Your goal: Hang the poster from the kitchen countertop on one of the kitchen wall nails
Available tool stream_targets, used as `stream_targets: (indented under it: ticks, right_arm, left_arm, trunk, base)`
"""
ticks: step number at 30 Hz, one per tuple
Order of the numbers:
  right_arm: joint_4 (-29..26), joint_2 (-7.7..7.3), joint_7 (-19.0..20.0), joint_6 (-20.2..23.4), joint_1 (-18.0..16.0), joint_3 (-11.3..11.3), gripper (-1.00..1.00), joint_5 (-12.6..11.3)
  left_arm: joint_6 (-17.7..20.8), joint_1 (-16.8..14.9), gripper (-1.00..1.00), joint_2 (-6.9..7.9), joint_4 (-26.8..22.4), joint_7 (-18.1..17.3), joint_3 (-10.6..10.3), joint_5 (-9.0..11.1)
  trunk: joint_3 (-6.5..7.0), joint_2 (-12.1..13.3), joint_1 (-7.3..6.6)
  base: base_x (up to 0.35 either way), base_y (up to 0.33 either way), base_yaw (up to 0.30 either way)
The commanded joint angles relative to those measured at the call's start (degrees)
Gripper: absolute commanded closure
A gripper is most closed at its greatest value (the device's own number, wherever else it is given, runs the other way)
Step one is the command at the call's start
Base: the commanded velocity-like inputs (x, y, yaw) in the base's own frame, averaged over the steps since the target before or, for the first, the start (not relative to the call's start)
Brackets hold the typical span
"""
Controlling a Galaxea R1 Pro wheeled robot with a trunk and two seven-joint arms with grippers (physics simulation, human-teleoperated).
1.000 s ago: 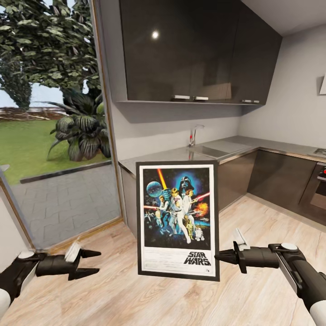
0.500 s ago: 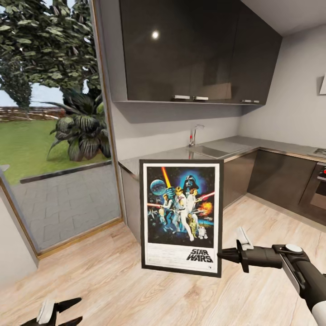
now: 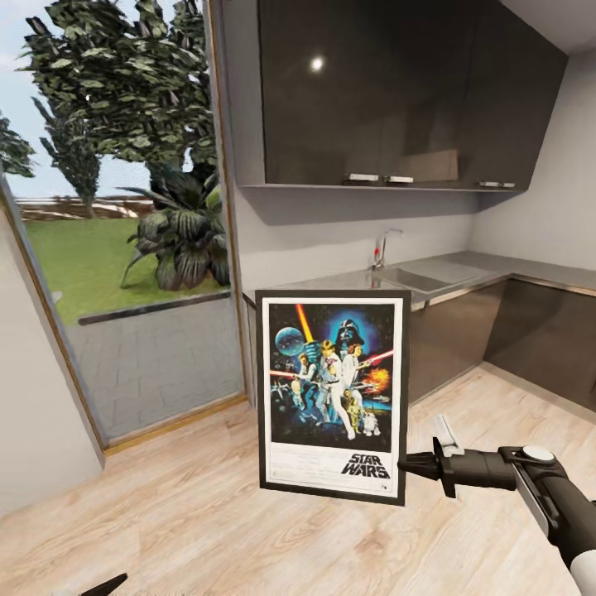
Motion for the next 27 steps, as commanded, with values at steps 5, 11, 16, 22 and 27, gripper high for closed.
stream_targets:
  ticks: [5,11,16,22,27]
  right_arm:
    - [0.0,-0.02,0.3,0.8,0.0,0.0,1.00,-0.1]
    - [0.0,-0.02,0.3,0.8,0.0,0.0,1.00,-0.1]
    - [0.0,0.01,0.2,0.7,0.0,0.1,1.00,0.0]
    - [0.0,0.06,0.2,0.7,0.0,0.1,1.00,0.1]
    - [0.0,0.07,0.2,0.7,0.0,0.1,1.00,0.1]
  left_arm:
    - [-0.4,0.0,-1.00,-0.02,0.0,0.1,-0.3,0.5]
    - [-0.4,0.0,-1.00,-0.09,0.0,0.2,-0.3,0.5]
    - [-0.3,0.0,-1.00,-0.09,0.0,0.3,-0.3,0.5]
    - [-0.2,0.0,-1.00,-0.16,0.0,0.3,-0.3,0.4]
    - [-0.2,0.0,-1.00,-0.41,0.0,0.3,-0.3,0.4]
  trunk:
    - [-0.06,0.0,0.00]
    - [-0.06,0.0,0.00]
    - [-0.06,0.0,0.00]
    - [-0.06,0.0,0.00]
    - [-0.06,0.0,0.00]
  base:
    - [-0.077,0.006,0.244]
    - [-0.253,0.055,0.062]
    - [-0.020,0.002,0.273]
    - [-0.002,0.000,0.291]
    - [-0.001,0.000,0.293]
